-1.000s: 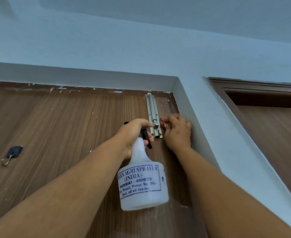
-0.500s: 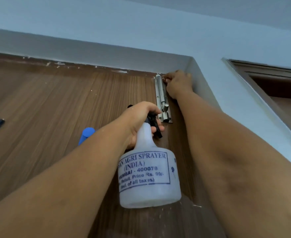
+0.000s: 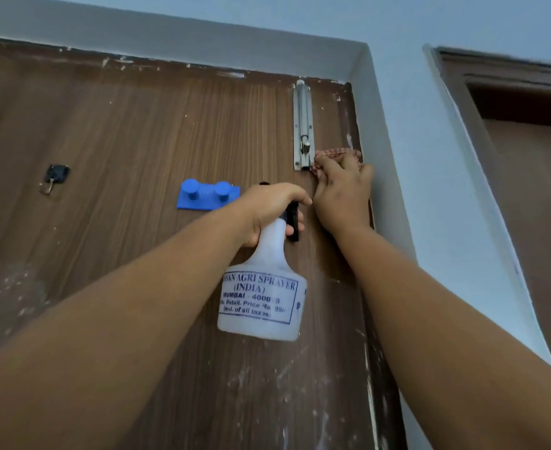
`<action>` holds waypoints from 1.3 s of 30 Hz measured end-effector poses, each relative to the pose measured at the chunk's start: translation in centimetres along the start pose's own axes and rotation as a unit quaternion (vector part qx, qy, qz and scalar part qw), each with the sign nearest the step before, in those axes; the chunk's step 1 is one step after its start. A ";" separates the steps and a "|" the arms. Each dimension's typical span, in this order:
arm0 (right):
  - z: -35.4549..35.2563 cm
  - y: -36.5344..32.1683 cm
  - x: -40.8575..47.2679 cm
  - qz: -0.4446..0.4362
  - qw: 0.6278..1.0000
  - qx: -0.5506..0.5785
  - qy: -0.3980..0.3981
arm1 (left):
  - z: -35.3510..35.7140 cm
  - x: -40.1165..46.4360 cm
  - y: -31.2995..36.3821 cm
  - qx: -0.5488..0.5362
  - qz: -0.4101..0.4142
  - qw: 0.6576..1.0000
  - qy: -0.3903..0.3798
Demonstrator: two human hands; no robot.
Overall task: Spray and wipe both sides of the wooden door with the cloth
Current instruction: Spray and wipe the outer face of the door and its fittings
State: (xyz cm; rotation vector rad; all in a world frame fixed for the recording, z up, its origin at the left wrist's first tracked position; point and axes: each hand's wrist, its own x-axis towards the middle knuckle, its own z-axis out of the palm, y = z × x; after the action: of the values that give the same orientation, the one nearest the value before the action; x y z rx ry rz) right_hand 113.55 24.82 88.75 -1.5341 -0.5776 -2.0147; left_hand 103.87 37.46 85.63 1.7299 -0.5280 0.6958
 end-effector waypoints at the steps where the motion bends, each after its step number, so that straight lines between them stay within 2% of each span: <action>1: -0.3 -0.2 -1.4 0.006 1.000 0.003 -0.001 | 0.3 -0.9 -0.9 0.003 -0.006 1.000 0.005; 9: -3.0 0.4 -9.9 -0.020 1.000 0.020 -0.004 | 1.3 -9.2 -8.3 -0.001 -0.082 0.996 0.022; 14: -3.7 -0.7 -11.4 0.020 0.999 0.038 -0.001 | -0.5 -11.0 -9.1 -0.003 -0.066 0.995 0.070; 17: -3.6 -2.3 -12.4 0.098 0.995 0.028 -0.003 | -2.0 -12.1 -8.2 -0.036 -0.040 0.996 0.073; 18: -3.6 -3.4 -13.5 0.099 0.995 0.024 -0.012 | -2.5 -12.4 -7.8 -0.050 -0.029 0.995 0.077; 19: -3.4 -4.5 -15.1 0.055 0.998 0.015 -0.023 | -3.1 -12.6 -7.5 -0.062 -0.020 0.995 0.081; 21: -3.1 -6.2 -19.0 -0.131 0.987 0.024 -0.088 | -3.9 -13.0 -6.8 -0.065 -0.016 0.995 0.074; 23: -2.9 -6.0 -21.4 -0.304 0.935 0.045 -0.180 | -4.3 -13.2 -6.5 -0.046 -0.021 0.997 0.058; 24: -2.9 -5.2 -21.0 -0.348 0.913 0.046 -0.205 | -4.2 -13.1 -6.4 -0.036 -0.023 0.997 0.058; 25: -3.0 -4.6 -20.1 -0.355 0.910 0.041 -0.212 | -4.3 -13.1 -6.5 -0.023 -0.026 0.997 0.064; 27: -2.9 -3.7 -16.9 -0.282 0.943 0.010 -0.178 | -4.3 -13.0 -6.6 0.005 -0.033 0.996 0.078; 30: -3.4 -2.4 -11.5 -0.055 0.995 -0.008 -0.083 | -4.0 -13.5 -7.4 0.023 -0.036 0.995 0.087; 32: -3.4 -3.2 -11.1 0.076 0.997 -0.004 -0.030 | -3.9 -13.7 -7.8 0.019 -0.032 0.995 0.093; 33: -3.5 -4.4 -12.4 0.094 0.995 -0.008 -0.031 | -3.9 -13.9 -8.0 0.016 -0.035 0.995 0.096; 34: -3.1 -5.5 -14.6 0.048 0.997 -0.012 -0.051 | -4.0 -14.1 -8.2 0.010 -0.038 0.994 0.100; 35: -2.8 -6.7 -17.3 -0.046 0.995 -0.005 -0.088 | -4.2 -14.3 -8.5 0.005 -0.040 0.994 0.101; 37: -2.9 -7.4 -22.4 -0.241 0.951 0.028 -0.193 | -4.5 -14.7 -9.1 0.025 -0.049 0.996 0.074; 38: -3.2 -6.6 -23.1 -0.291 0.931 0.037 -0.216 | -4.8 -14.9 -9.5 0.042 -0.059 0.996 0.054; 39: -3.8 -5.6 -22.4 -0.305 0.927 0.041 -0.216 | -5.0 -15.3 -9.8 0.057 -0.066 0.995 0.043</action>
State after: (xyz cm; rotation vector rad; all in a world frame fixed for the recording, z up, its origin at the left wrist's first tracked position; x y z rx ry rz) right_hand 111.79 30.23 66.09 -1.9255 -1.4476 -2.0212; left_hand 98.39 44.73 69.16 1.8149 -0.3171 0.7146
